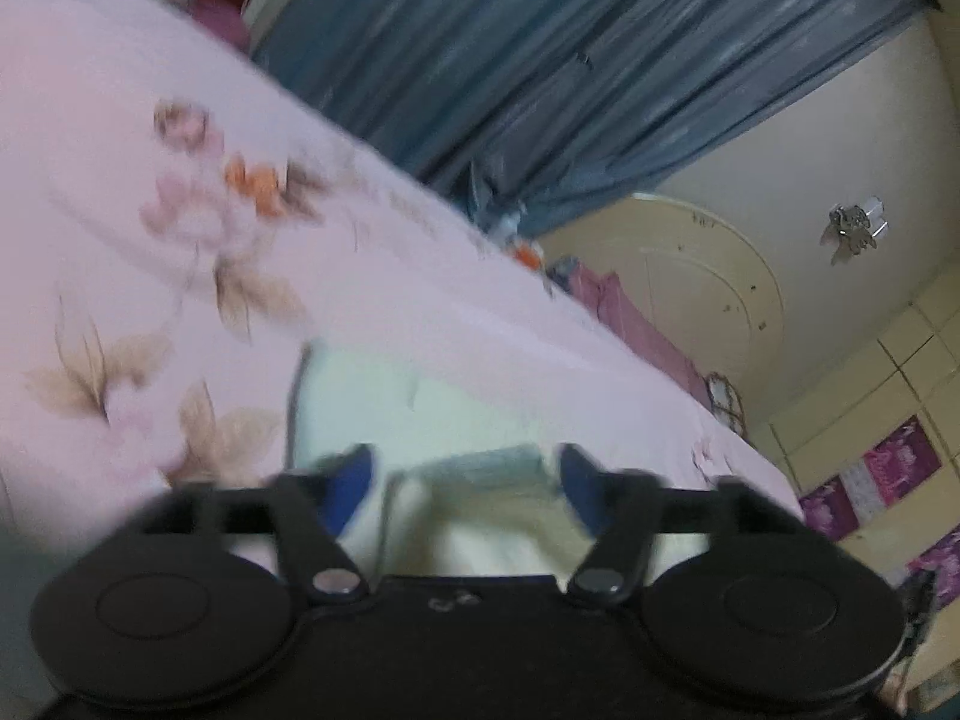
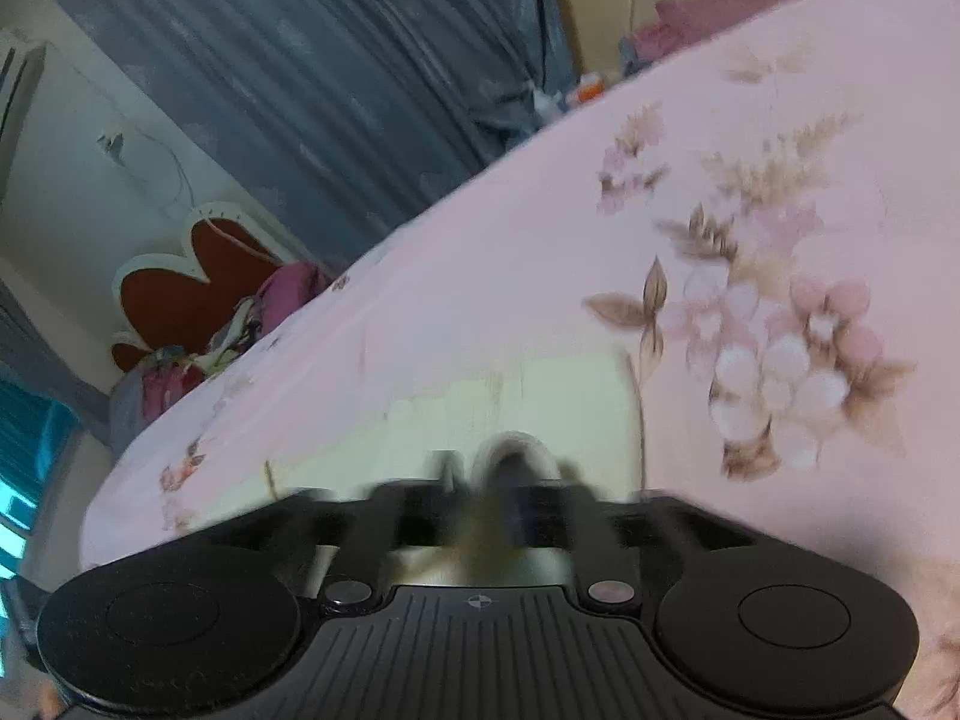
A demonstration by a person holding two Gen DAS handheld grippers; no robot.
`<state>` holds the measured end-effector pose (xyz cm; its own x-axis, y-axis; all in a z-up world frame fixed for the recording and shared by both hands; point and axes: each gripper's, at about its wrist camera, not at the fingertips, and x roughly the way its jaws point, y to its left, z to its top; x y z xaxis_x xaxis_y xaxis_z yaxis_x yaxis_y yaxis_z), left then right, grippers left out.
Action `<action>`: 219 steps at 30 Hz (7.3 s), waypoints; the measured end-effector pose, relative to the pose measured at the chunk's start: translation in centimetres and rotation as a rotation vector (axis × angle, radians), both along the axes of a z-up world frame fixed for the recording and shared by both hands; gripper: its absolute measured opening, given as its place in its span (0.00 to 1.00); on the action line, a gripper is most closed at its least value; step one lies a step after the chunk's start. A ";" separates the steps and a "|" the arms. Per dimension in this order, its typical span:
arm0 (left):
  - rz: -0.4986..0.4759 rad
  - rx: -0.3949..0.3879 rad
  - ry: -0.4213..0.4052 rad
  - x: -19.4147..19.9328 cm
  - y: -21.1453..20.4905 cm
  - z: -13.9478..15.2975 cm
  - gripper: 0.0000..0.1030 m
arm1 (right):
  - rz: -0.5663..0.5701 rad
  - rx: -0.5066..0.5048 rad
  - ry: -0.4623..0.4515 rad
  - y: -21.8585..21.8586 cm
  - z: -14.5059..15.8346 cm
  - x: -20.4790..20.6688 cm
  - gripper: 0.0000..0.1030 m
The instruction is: Fold small clothes
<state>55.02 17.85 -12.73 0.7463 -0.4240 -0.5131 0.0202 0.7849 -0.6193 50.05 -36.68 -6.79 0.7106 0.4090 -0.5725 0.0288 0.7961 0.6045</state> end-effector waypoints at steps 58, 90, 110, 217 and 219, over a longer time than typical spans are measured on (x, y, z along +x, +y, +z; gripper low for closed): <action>-0.134 0.533 -0.055 0.6 -9.2 1.3 0.56 | 0.088 -0.496 -0.052 5.4 -1.9 1.3 0.56; -0.225 0.459 -0.091 -9.4 -9.3 1.5 0.57 | 0.234 -0.505 -0.112 8.9 0.4 -10.8 0.56; -0.282 0.516 -0.055 -16.0 -15.1 -0.4 0.53 | 0.402 -0.453 -0.102 16.5 -0.4 -18.2 0.18; 0.105 0.106 -0.086 -12.3 -9.8 3.1 0.07 | 0.194 -0.128 -0.028 15.5 -0.7 -6.7 0.01; 0.023 0.159 -0.120 -11.9 -12.8 5.2 0.07 | 0.130 -0.087 -0.037 12.2 -0.3 -7.2 0.01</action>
<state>43.09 5.10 -7.54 0.8146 -0.3270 -0.4791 0.0672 0.8735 -0.4821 42.89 -24.47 -7.07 0.6759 0.4491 -0.5843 -0.0990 0.8410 0.5319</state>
